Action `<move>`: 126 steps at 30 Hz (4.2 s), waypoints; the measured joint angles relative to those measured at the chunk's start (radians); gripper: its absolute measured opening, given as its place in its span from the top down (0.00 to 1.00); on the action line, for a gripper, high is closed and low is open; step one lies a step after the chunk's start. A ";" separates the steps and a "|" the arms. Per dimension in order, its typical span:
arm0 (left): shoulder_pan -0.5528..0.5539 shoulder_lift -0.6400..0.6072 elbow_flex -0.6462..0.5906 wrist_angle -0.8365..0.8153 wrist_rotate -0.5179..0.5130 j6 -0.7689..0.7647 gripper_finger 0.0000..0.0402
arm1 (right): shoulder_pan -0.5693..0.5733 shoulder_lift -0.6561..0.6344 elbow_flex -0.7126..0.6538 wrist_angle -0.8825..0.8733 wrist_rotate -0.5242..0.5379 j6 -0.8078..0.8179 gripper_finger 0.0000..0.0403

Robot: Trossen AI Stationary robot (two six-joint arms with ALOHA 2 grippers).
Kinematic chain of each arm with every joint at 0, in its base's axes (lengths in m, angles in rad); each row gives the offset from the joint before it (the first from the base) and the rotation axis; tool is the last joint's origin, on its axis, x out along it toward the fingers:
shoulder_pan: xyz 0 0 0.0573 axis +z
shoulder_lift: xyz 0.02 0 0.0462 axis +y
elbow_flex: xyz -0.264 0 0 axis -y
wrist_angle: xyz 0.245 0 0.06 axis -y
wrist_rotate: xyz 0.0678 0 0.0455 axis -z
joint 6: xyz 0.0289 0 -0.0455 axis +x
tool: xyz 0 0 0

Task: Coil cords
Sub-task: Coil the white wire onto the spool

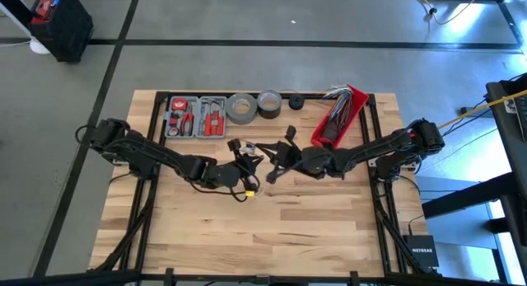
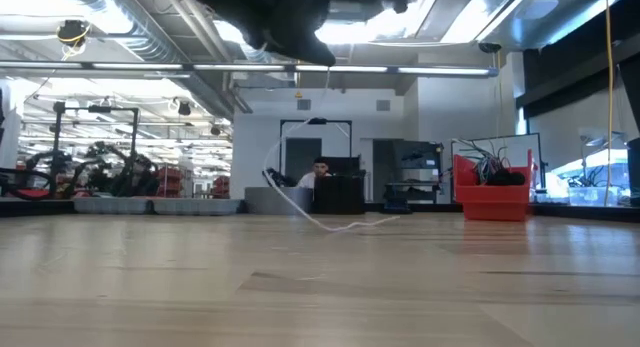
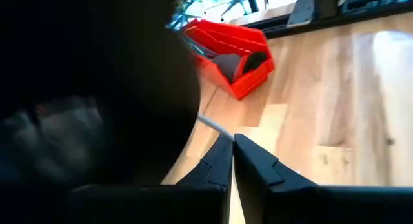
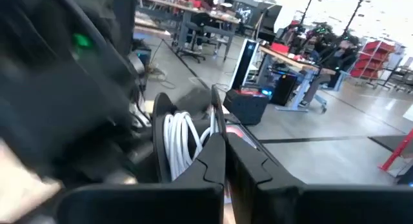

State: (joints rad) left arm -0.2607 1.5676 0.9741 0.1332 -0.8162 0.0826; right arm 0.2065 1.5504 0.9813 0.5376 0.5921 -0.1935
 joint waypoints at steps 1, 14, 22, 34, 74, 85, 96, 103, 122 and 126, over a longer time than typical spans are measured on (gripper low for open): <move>0.003 0.003 0.000 0.001 0.001 0.001 0.98 | 0.010 -0.013 0.000 -0.004 0.022 -0.009 0.99; 0.048 0.069 0.001 -0.019 0.032 0.004 0.98 | 0.143 -0.097 0.000 0.113 0.214 -0.260 0.99; 0.085 0.109 -0.001 -0.072 0.035 0.008 0.98 | 0.184 -0.175 0.002 0.106 0.220 -0.312 0.99; 0.033 -0.125 -0.003 -0.349 -0.003 -0.058 1.00 | 0.215 -0.178 0.007 -0.177 0.215 -0.227 0.99; -0.164 -0.254 -0.001 -0.162 -0.016 -0.086 1.00 | 0.107 -0.003 0.003 0.046 0.215 -0.406 0.99; -0.167 -0.236 -0.001 -0.196 -0.020 -0.039 1.00 | 0.078 0.031 0.003 0.071 0.273 -0.416 0.99; -0.165 -0.244 -0.001 -0.401 0.030 -0.266 0.89 | 0.149 -0.022 0.003 0.074 0.297 -0.417 0.99; -0.174 -0.254 0.027 -0.624 0.350 -0.348 0.71 | 0.132 -0.024 0.003 0.070 0.307 -0.411 0.99; -0.076 -0.178 -0.022 -0.128 0.228 -0.123 0.69 | 0.133 -0.024 0.003 0.044 0.261 -0.333 0.99; -0.016 -0.116 -0.024 -0.106 0.339 -0.159 0.69 | 0.133 -0.024 0.003 0.040 0.262 -0.334 0.99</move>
State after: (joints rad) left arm -0.2772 1.4519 0.9504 0.0271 -0.4768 -0.0768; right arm 0.3397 1.5265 0.9844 0.5774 0.8543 -0.5270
